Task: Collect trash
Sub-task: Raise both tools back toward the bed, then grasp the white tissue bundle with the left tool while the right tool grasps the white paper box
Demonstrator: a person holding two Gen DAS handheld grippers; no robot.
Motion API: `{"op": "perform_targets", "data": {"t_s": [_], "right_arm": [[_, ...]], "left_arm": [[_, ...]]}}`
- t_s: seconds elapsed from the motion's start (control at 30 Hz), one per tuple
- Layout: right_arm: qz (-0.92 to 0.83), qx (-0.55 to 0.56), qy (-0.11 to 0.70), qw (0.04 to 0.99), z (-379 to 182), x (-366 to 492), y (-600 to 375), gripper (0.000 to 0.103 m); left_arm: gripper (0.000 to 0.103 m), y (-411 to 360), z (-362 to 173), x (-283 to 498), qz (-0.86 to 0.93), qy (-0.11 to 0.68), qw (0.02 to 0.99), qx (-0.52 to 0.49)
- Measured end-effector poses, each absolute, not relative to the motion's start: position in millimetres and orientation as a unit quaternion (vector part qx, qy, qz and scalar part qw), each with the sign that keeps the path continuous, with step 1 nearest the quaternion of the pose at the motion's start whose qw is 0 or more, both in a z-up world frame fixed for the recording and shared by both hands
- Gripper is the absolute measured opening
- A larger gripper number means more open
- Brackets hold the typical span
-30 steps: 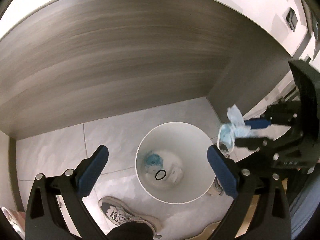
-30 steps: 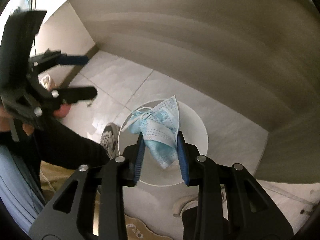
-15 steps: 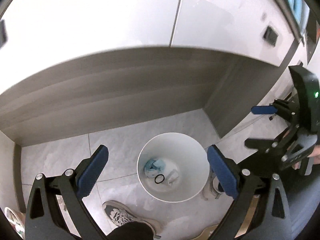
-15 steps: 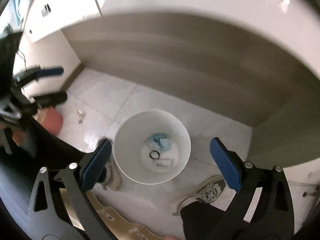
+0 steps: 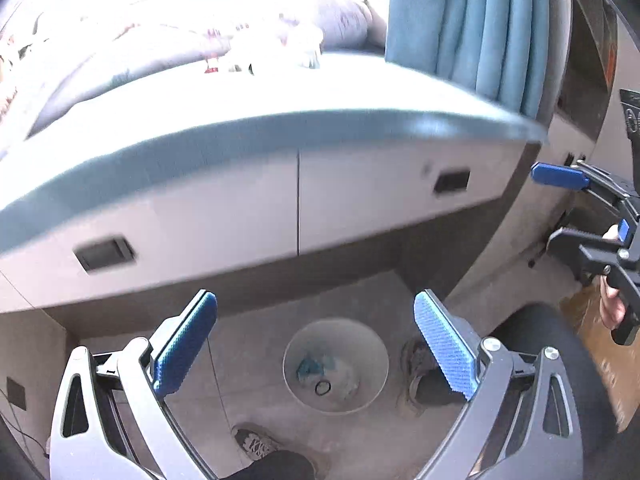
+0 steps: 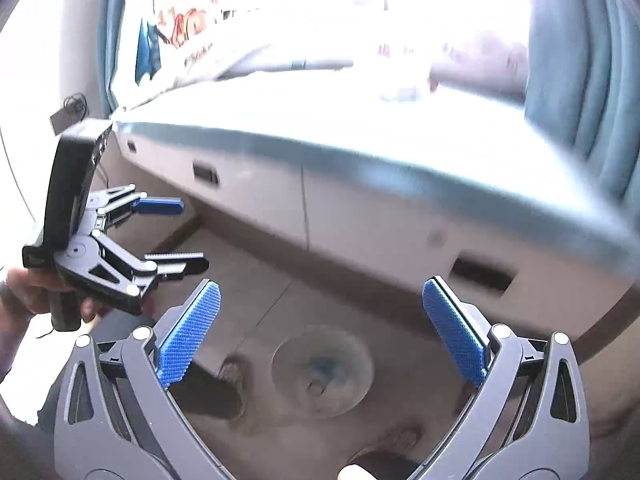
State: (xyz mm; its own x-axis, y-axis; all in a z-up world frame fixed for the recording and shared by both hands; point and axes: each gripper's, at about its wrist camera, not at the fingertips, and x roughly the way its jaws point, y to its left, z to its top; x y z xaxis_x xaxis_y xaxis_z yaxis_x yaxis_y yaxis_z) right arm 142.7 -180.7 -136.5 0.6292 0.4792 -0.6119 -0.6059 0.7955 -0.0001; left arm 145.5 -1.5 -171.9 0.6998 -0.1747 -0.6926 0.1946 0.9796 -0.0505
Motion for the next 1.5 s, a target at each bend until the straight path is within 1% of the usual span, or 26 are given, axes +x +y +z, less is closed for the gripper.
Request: {"op": "perform_targets", "data": {"t_s": [0.1, 0.2, 0.33, 0.4, 0.57, 0.73, 0.8, 0.87, 0.93, 0.97, 1.0, 1.07, 1.1, 1.13, 1.23, 1.5], "right_arm": [[0.293, -0.102, 0.295, 0.904, -100.6, 158.4, -184.7, 0.098], [0.286, -0.094, 0.298, 0.906, -79.3, 183.4, -182.1, 0.098], [0.290, -0.071, 0.308, 0.903, -63.7, 226.3, -179.9, 0.098], [0.295, -0.059, 0.311, 0.902, -65.2, 253.4, -176.4, 0.098], [0.285, -0.078, 0.314, 0.902, -60.6, 312.6, -163.8, 0.098], [0.293, -0.081, 0.317, 0.899, -65.5, 355.0, -154.6, 0.098], [0.295, -0.082, 0.318, 0.897, -69.2, 366.4, -151.6, 0.098], [0.297, -0.082, 0.322, 0.895, -74.4, 373.3, -150.5, 0.098], [0.298, -0.082, 0.327, 0.893, -80.8, 379.5, -149.7, 0.098], [0.299, -0.082, 0.328, 0.892, -82.9, 380.7, -149.8, 0.098], [0.299, -0.083, 0.329, 0.892, -85.2, 382.8, -150.1, 0.098], [0.300, -0.083, 0.331, 0.891, -88.2, 386.2, -151.3, 0.098], [0.302, -0.082, 0.332, 0.890, -89.6, 387.5, -152.2, 0.098], [0.302, -0.081, 0.333, 0.890, -90.2, 388.4, -152.9, 0.098], [0.298, -0.086, 0.334, 0.890, -92.7, 391.4, -154.2, 0.098], [0.288, -0.098, 0.354, 0.884, -101.2, 418.8, -134.9, 0.098]], "left_arm": [[0.097, -0.6, -142.1, 155.0, -0.085, 0.360, 0.929, 0.016], [0.097, -1.6, -109.9, 177.5, -0.058, 0.347, 0.936, 0.023], [0.097, 6.4, -77.8, 219.5, -0.058, 0.334, 0.941, 0.001], [0.097, 8.5, -67.2, 243.6, -0.051, 0.331, 0.942, -0.002], [0.097, 12.7, -52.0, 307.5, -0.040, 0.337, 0.941, 0.003], [0.096, 14.6, -70.6, 361.1, -0.041, 0.358, 0.933, -0.004], [0.089, 16.3, -78.6, 375.9, -0.039, 0.366, 0.930, -0.010], [0.075, 16.9, -85.2, 385.5, -0.041, 0.375, 0.926, -0.017], [0.071, 16.7, -90.1, 392.8, -0.042, 0.383, 0.923, -0.019], [0.062, 16.0, -91.6, 396.2, -0.043, 0.385, 0.922, -0.018], [0.057, 15.0, -93.0, 399.5, -0.048, 0.389, 0.920, -0.016], [0.039, 14.2, -95.5, 404.9, -0.052, 0.395, 0.917, -0.015], [0.035, 14.1, -96.4, 406.5, -0.052, 0.397, 0.916, -0.014], [0.032, 14.2, -96.7, 407.5, -0.056, 0.398, 0.916, -0.015], [0.031, 15.3, -96.2, 405.4, -0.061, 0.396, 0.916, -0.014], [0.030, 26.7, -91.0, 390.7, -0.055, 0.391, 0.919, -0.009]]}}
